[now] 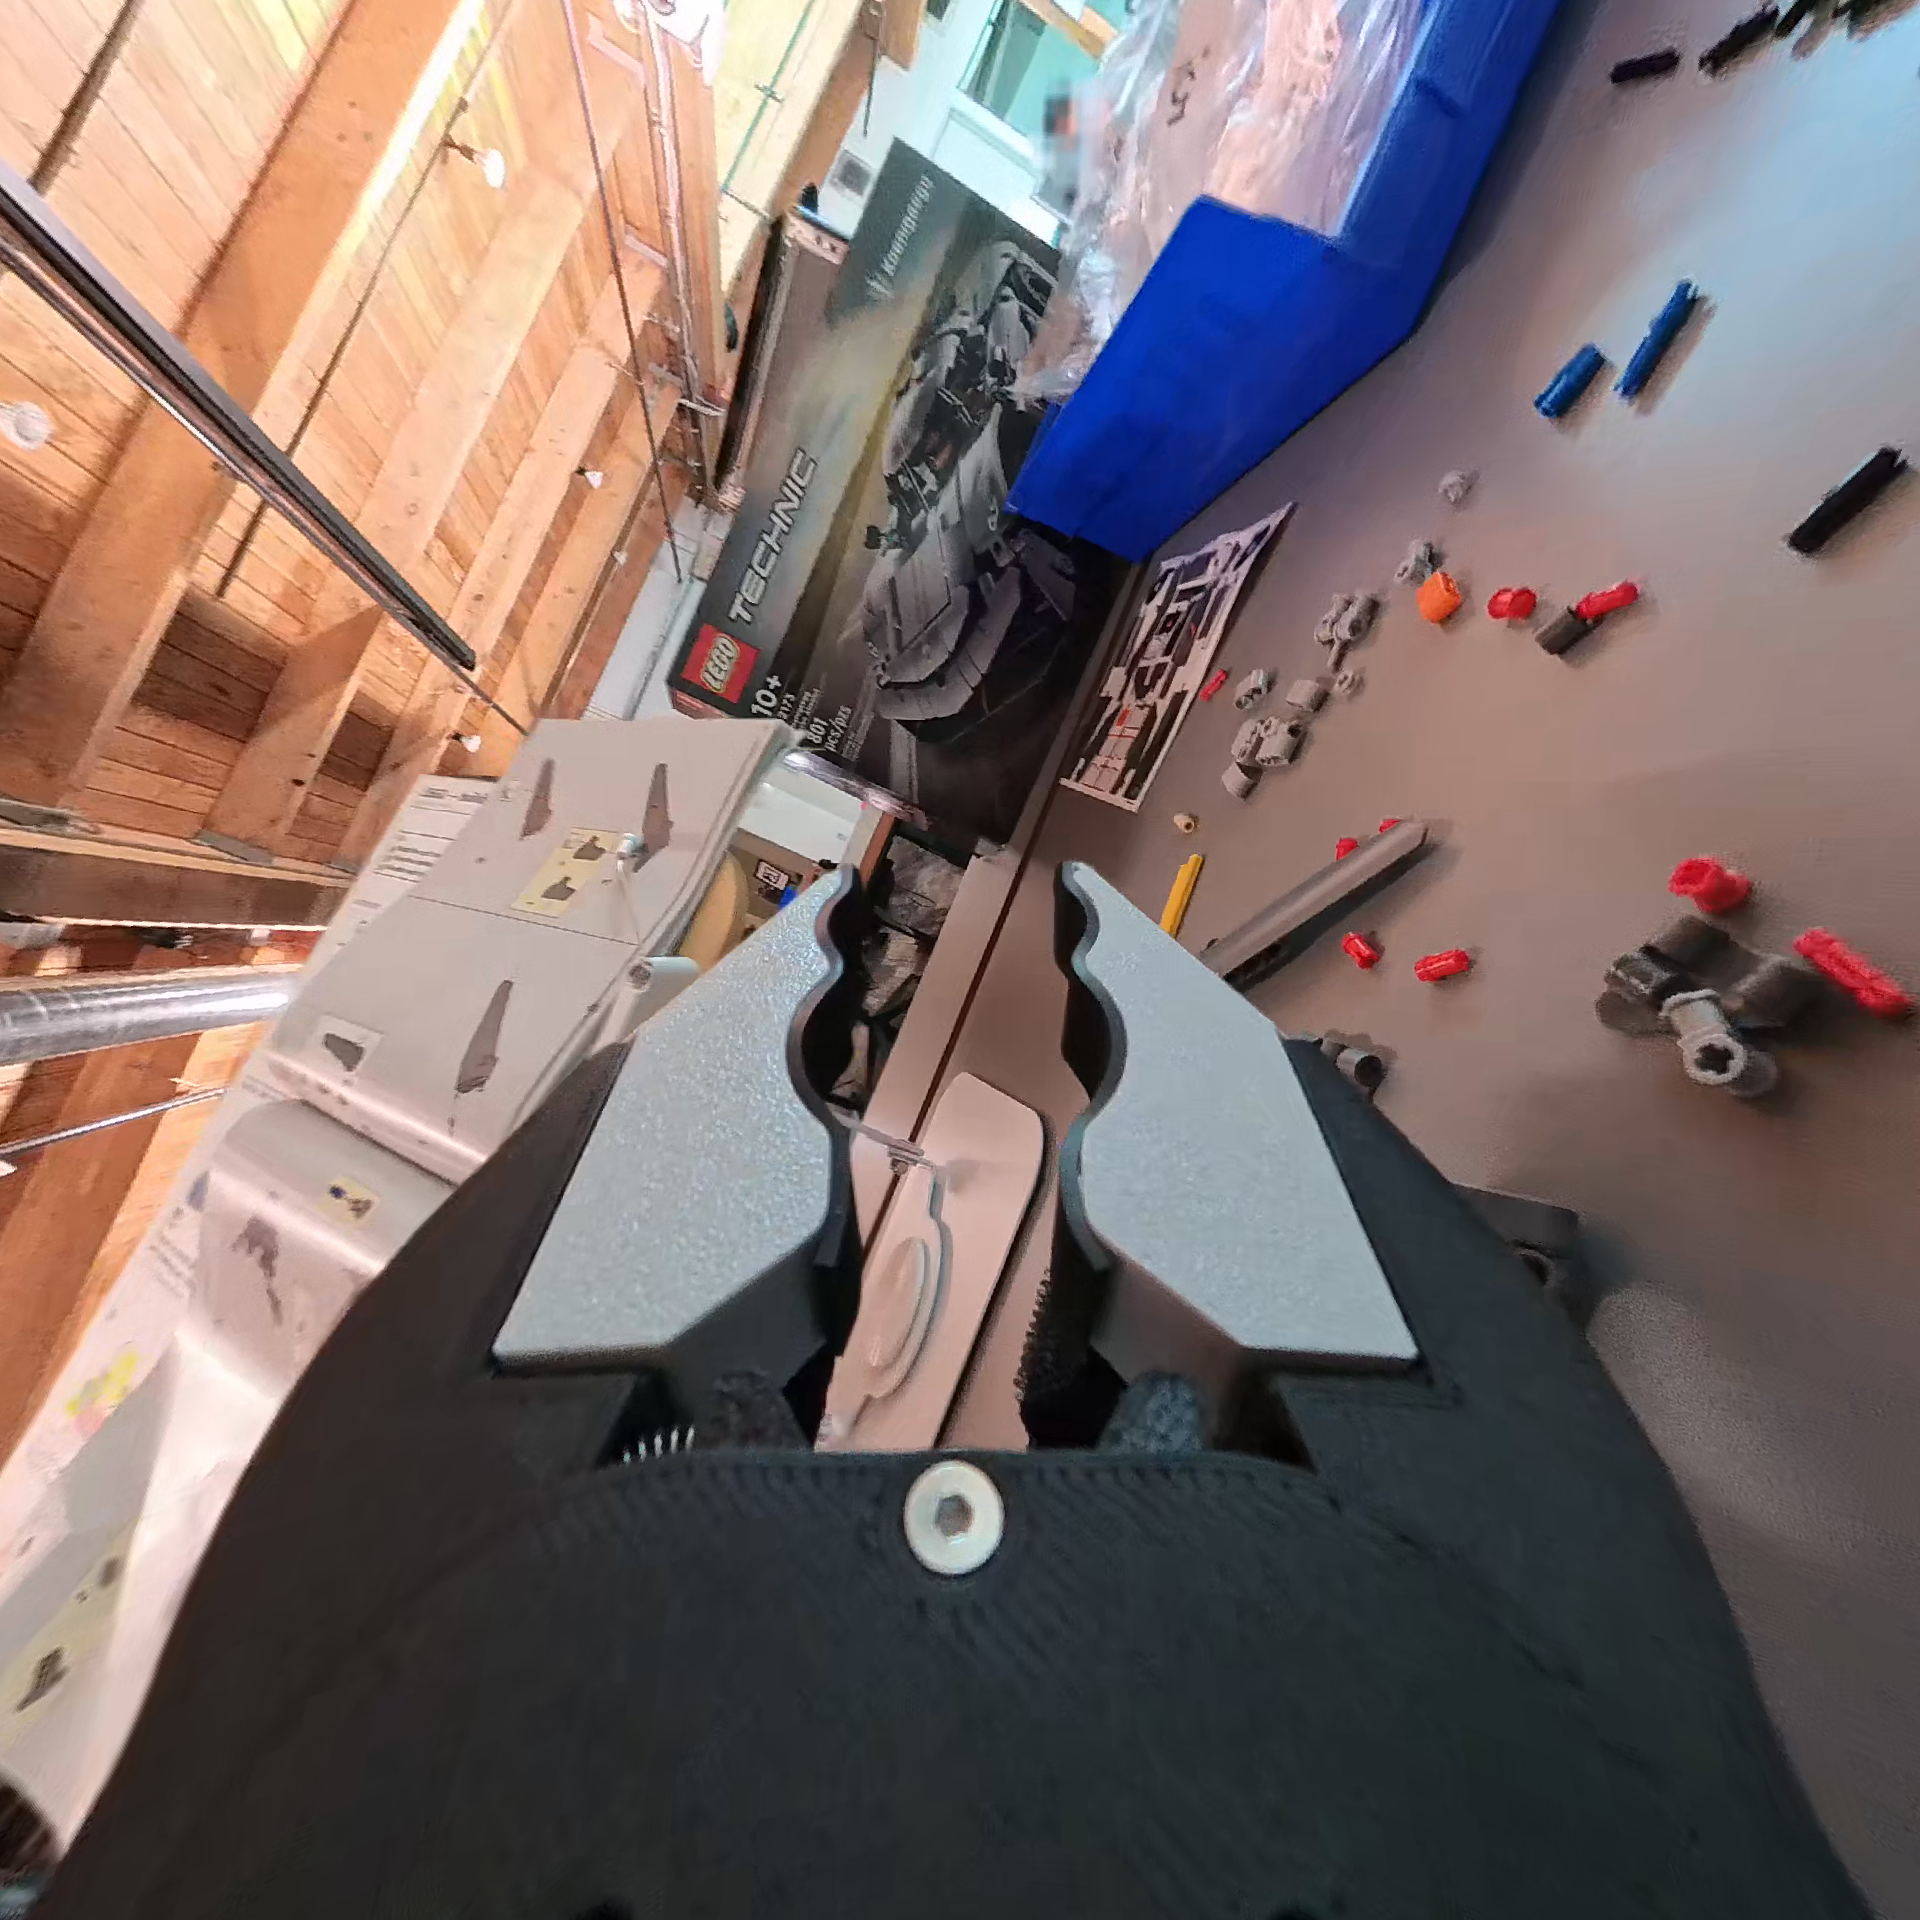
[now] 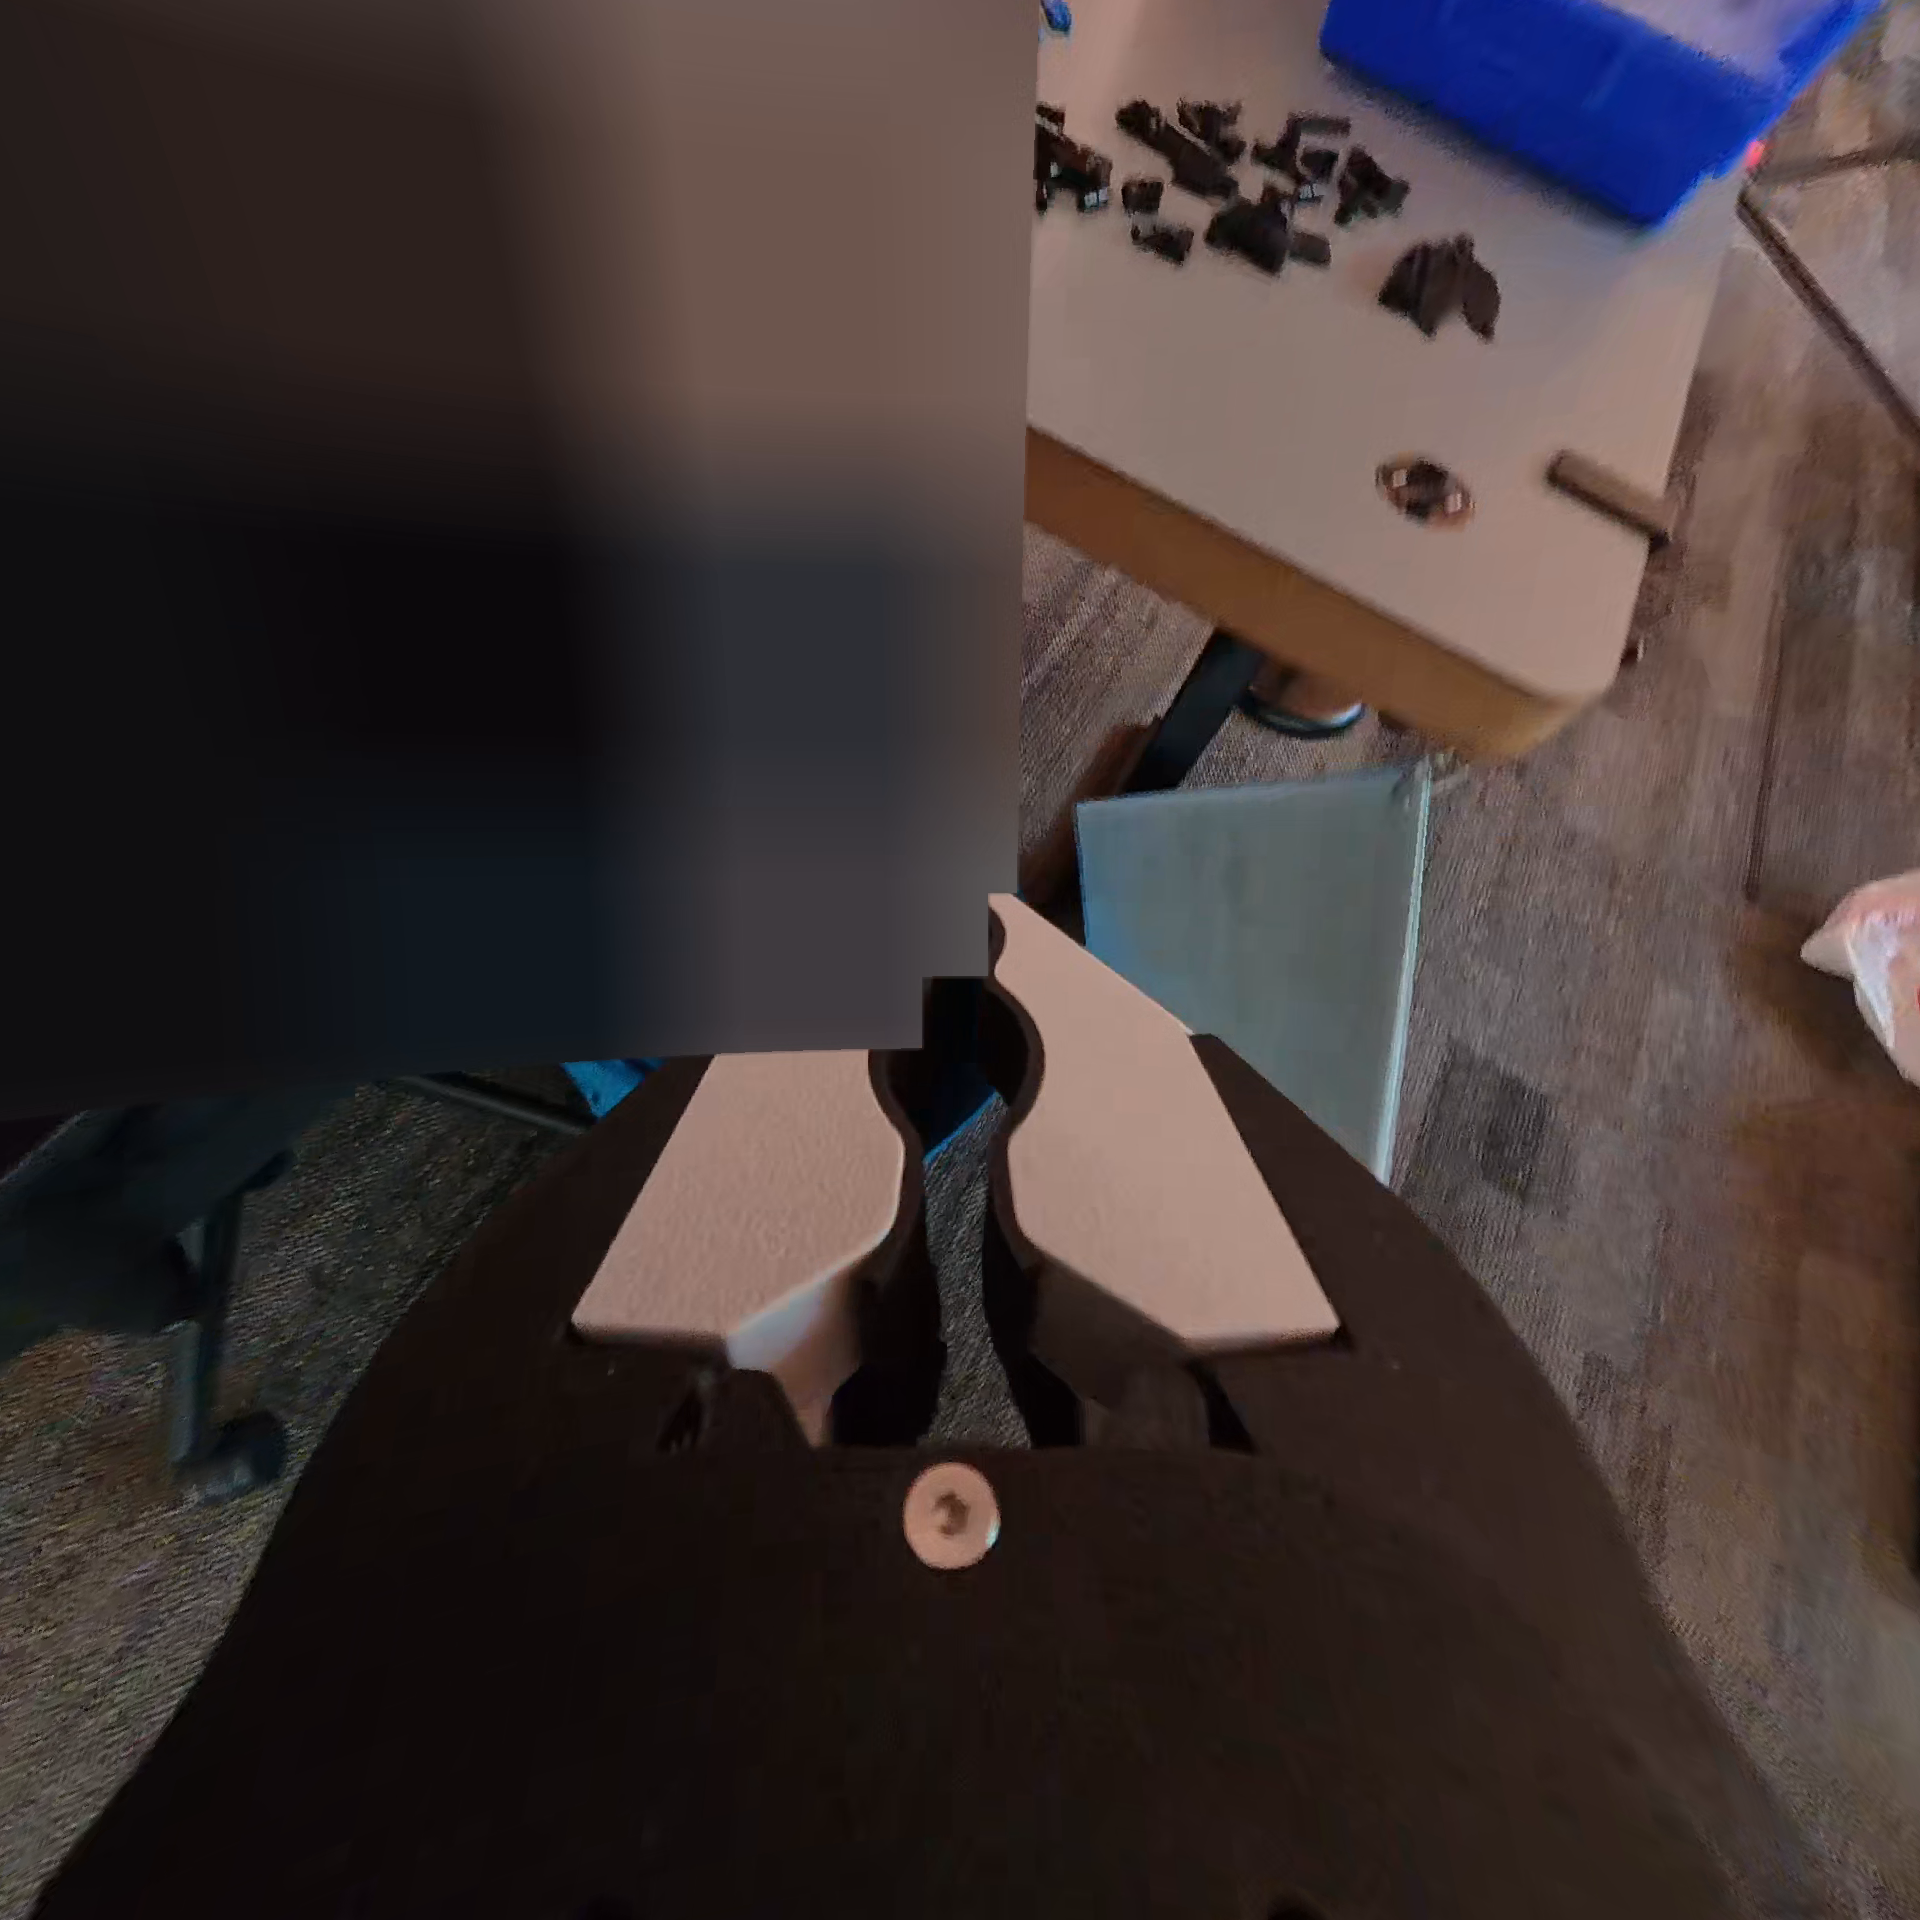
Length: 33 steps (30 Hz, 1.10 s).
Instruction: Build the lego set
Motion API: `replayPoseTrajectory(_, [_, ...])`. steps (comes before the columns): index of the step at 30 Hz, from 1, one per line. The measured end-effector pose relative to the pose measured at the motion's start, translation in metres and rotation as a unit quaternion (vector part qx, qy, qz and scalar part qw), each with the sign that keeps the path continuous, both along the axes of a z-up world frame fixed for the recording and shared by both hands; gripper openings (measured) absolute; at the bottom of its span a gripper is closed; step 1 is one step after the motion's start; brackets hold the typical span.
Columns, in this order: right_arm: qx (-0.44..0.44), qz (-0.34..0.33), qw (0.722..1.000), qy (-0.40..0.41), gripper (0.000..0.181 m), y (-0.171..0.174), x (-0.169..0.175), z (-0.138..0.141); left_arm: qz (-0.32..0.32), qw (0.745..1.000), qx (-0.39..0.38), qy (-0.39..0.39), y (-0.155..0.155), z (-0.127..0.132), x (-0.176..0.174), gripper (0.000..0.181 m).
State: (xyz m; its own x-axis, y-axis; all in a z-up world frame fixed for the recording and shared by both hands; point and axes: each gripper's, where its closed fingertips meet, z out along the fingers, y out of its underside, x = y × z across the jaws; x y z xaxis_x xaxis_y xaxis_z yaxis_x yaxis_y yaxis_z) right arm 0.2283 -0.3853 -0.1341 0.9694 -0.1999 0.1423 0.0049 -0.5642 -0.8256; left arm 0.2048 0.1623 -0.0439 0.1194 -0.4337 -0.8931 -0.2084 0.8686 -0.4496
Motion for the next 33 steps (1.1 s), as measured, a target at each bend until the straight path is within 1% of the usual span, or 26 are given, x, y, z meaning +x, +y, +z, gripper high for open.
replayPoseTrajectory(1, [0.001,-0.009,1.0,0.008,0.0,-0.015,-0.009,-0.004,0.002,1.0,0.005,-0.007,-0.004,0.005,-0.003,0.034])
replayPoseTrajectory(5, [0.004,-0.06,0.998,0.036,0.0,-0.075,-0.043,-0.026,-0.005,0.999,0.011,-0.037,-0.033,0.027,-0.013,0.034])
replayPoseTrajectory(8, [0.019,-0.105,0.992,0.066,0.0,-0.114,-0.066,-0.047,-0.016,0.998,0.003,-0.061,-0.065,0.037,-0.024,0.035])
replayPoseTrajectory(11, [0.037,-0.127,0.987,0.095,0.0,-0.136,-0.089,-0.077,-0.029,0.997,-0.029,-0.071,-0.095,0.032,-0.035,0.036])
replayPoseTrajectory(13, [0.048,-0.148,0.981,0.116,0.0,-0.141,-0.098,-0.102,-0.031,0.996,-0.052,-0.064,-0.109,0.019,-0.037,0.039])
replayPoseTrajectory(16, [0.072,-0.152,0.974,0.152,0.0,-0.134,-0.111,-0.14,-0.028,0.995,-0.069,-0.061,-0.123,0.001,-0.043,0.034])
replayPoseTrajectory(18, [0.088,-0.145,0.969,0.177,0.0,-0.121,-0.117,-0.161,-0.016,0.996,-0.066,-0.053,-0.125,-0.013,-0.047,0.036])
replayPoseTrajectory(19, [0.095,-0.14,0.967,0.188,0.0,-0.115,-0.119,-0.171,-0.006,0.997,-0.052,-0.052,-0.124,-0.015,-0.049,0.035])
replayPoseTrajectory(20, [0.104,-0.135,0.965,0.201,0.0,-0.108,-0.12,-0.179,0.01,0.997,-0.041,-0.061,-0.121,-0.013,-0.052,0.035])
replayPoseTrajectory(23, [0.102,-0.127,0.962,0.22,0.0,-0.091,-0.123,-0.205,0.027,0.995,-0.071,-0.058,-0.119,-0.022,-0.057,0.033])
replayPoseTrajectory(27, [0.071,-0.15,0.964,0.209,0.0,-0.082,-0.123,-0.238,0.045,0.996,0.0,-0.082,-0.122,-0.021,-0.058,0.027])
replayPoseTrajectory(29, [0.07,-0.157,0.963,0.209,0.001,-0.077,-0.125,-0.25,0.034,0.995,0.016,-0.095,-0.128,-0.018,-0.061,0.025])
replayPoseTrajectory(33, [0.072,-0.17,0.955,0.232,0.016,-0.073,-0.134,-0.28,0.041,0.994,0.036,-0.098,-0.128,-0.017,-0.06,0.028])
